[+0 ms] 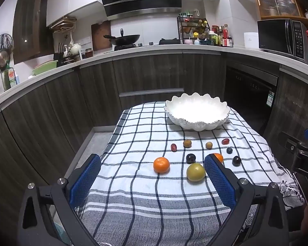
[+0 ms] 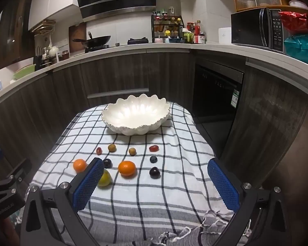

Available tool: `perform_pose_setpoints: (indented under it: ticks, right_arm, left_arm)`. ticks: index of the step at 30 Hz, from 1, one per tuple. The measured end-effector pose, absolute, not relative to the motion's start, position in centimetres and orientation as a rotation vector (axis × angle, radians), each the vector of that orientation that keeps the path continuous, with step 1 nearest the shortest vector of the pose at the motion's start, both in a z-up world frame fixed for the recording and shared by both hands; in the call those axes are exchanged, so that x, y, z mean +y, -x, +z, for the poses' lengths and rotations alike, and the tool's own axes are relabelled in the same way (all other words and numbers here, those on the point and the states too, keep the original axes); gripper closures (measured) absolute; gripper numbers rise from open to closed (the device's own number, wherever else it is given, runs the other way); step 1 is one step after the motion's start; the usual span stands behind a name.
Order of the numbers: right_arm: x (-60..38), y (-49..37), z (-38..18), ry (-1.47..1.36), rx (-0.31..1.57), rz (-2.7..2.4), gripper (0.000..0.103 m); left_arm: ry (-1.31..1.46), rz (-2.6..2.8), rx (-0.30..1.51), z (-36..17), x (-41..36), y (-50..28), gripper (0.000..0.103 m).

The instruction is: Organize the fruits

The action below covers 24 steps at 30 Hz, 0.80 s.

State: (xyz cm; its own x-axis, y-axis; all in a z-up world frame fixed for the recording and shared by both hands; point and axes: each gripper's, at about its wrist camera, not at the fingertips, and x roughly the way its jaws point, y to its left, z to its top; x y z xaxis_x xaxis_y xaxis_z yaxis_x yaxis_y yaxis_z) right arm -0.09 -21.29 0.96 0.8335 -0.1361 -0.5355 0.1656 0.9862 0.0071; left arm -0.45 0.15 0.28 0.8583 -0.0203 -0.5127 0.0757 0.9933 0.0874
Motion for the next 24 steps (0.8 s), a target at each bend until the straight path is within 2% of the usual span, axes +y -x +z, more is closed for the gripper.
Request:
perform_pose_setpoints:
  ticks: [24]
  right_arm:
    - [-21.1,0.5,1.9,-0.055,0.552,-0.153,0.001]
  left_arm:
    - [-0.108,-0.054,0.540,0.3,0.0,0.6,0.000]
